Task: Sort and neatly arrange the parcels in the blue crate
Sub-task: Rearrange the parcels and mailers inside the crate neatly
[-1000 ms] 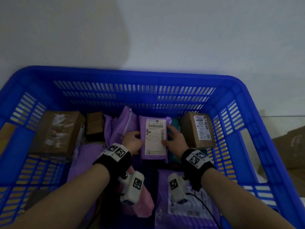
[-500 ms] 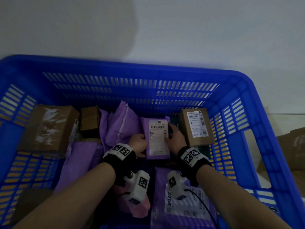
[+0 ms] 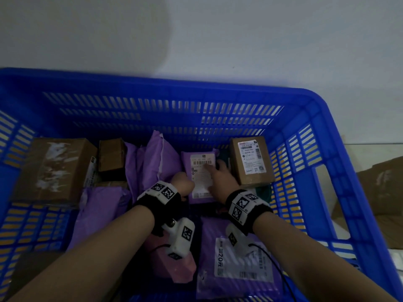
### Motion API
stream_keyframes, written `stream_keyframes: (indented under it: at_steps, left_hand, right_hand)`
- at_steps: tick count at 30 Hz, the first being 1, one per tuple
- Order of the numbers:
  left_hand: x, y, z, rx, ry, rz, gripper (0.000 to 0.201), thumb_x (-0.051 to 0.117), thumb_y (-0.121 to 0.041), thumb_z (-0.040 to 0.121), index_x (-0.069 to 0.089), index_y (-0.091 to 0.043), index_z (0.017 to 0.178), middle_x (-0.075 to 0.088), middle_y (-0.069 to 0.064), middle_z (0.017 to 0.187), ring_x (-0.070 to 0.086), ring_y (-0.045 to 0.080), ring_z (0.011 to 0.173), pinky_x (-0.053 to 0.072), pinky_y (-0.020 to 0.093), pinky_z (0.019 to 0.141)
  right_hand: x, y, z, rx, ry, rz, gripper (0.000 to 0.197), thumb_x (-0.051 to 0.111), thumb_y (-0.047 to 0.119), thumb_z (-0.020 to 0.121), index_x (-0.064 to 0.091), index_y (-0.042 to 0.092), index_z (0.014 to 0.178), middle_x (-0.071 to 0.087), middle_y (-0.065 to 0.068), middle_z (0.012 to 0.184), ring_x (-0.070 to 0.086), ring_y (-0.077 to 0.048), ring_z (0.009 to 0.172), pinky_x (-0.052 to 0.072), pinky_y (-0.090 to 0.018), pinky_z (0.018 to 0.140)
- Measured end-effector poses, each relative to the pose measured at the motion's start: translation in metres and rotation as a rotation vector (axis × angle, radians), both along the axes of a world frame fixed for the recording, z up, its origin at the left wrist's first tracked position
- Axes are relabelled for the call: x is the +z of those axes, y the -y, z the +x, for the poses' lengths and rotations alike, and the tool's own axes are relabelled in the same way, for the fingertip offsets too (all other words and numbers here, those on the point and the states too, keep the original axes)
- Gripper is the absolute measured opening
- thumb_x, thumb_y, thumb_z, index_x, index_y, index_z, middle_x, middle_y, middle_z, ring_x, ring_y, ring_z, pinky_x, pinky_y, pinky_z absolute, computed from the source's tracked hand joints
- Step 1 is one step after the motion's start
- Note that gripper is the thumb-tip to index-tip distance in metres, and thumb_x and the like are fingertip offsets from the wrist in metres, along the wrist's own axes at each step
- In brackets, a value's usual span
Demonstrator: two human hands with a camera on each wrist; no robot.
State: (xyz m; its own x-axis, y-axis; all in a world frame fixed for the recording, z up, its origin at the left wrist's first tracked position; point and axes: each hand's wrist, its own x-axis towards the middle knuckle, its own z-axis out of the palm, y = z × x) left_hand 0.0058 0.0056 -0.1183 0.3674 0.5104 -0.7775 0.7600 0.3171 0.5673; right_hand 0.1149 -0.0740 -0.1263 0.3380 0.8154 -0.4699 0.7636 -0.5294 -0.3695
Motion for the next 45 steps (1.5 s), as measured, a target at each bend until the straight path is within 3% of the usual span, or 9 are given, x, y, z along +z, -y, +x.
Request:
stream_keyframes:
  at_steps: [4,7,11,17,23,30,36,42,45]
  left_hand:
    - [0.019,-0.009,-0.003,-0.217,0.021,0.274,0.031,0.046,-0.001,0.088,0.062,0.003,0.114,0.064,0.017,0.119,0.06,0.031,0.109,0.047,0.029,0.087]
    - [0.036,-0.016,-0.01,-0.338,0.022,0.461,0.04,0.049,-0.002,0.085,0.06,-0.006,0.123,0.06,0.013,0.129,0.057,0.029,0.116,0.047,0.032,0.096]
    - [0.05,-0.024,-0.024,-0.318,0.019,0.657,0.044,0.048,0.001,0.084,0.059,-0.011,0.124,0.06,0.012,0.129,0.056,0.031,0.118,0.044,0.033,0.094]
    - [0.054,-0.038,-0.05,-0.299,-0.126,0.887,0.055,0.054,-0.001,0.079,0.047,-0.007,0.133,0.044,0.017,0.137,0.041,0.037,0.125,0.034,0.038,0.104]
    - [0.06,-0.05,-0.066,-0.209,-0.304,0.682,0.046,0.059,-0.023,0.089,0.047,0.008,0.12,0.052,0.026,0.126,0.052,0.038,0.116,0.044,0.037,0.088]
    - [0.061,-0.052,-0.067,-0.095,-0.265,0.513,0.044,0.064,-0.021,0.087,0.055,0.01,0.116,0.058,0.025,0.122,0.057,0.036,0.109,0.041,0.029,0.073]
    - [0.083,-0.059,-0.076,-0.041,-0.233,0.619,0.023,0.062,-0.021,0.084,0.063,-0.001,0.093,0.061,0.017,0.094,0.053,0.026,0.071,0.039,0.028,0.065]
    - [0.112,-0.066,-0.099,0.037,-0.101,0.776,0.023,0.064,-0.026,0.074,0.053,-0.009,0.064,0.054,0.011,0.072,0.051,0.026,0.072,0.035,0.029,0.064]
    - [0.125,-0.062,-0.111,0.046,-0.041,0.887,0.016,0.067,-0.02,0.077,0.061,-0.006,0.078,0.059,0.011,0.079,0.054,0.026,0.075,0.037,0.029,0.066]
  right_hand:
    - [0.018,-0.004,-0.005,0.301,0.362,0.143,0.06,0.055,0.005,0.084,0.038,0.01,0.142,0.022,-0.021,0.153,0.022,-0.034,0.142,0.014,-0.044,0.118]
    - [0.029,-0.002,0.007,0.224,0.563,0.141,0.064,0.055,0.018,0.087,0.031,0.016,0.146,0.015,-0.018,0.157,0.012,-0.033,0.147,0.001,-0.052,0.117]
    - [0.037,0.011,0.026,0.094,0.551,-0.079,0.077,0.052,0.021,0.089,0.008,0.018,0.151,-0.01,-0.01,0.159,-0.006,-0.032,0.148,0.001,-0.06,0.115]
    - [0.038,0.017,0.029,0.057,0.544,-0.141,0.07,0.046,0.02,0.093,0.009,0.016,0.152,-0.015,-0.006,0.158,-0.006,-0.033,0.147,0.006,-0.058,0.117]
    - [0.046,0.009,0.026,0.011,0.492,-0.215,0.069,0.047,0.021,0.094,0.008,0.018,0.152,-0.018,-0.005,0.158,-0.01,-0.032,0.147,0.01,-0.06,0.116]
    - [0.053,0.011,0.029,-0.018,0.423,-0.246,0.068,0.049,0.01,0.093,0.015,0.016,0.151,-0.022,-0.004,0.157,-0.013,-0.033,0.147,0.01,-0.06,0.116]
    - [0.057,0.016,0.029,-0.044,0.403,-0.225,0.068,0.05,0.003,0.09,0.02,0.016,0.15,-0.021,-0.002,0.158,-0.009,-0.032,0.147,0.014,-0.057,0.117]
    - [0.074,0.013,0.026,-0.095,0.33,-0.073,0.062,0.052,0.008,0.088,0.029,0.011,0.145,-0.005,-0.008,0.16,0.0,-0.03,0.148,0.016,-0.052,0.118]
    - [0.084,0.006,0.023,-0.167,0.206,0.103,0.056,0.053,0.011,0.089,0.036,0.01,0.143,0.015,-0.012,0.157,0.022,-0.032,0.143,0.03,-0.044,0.114]
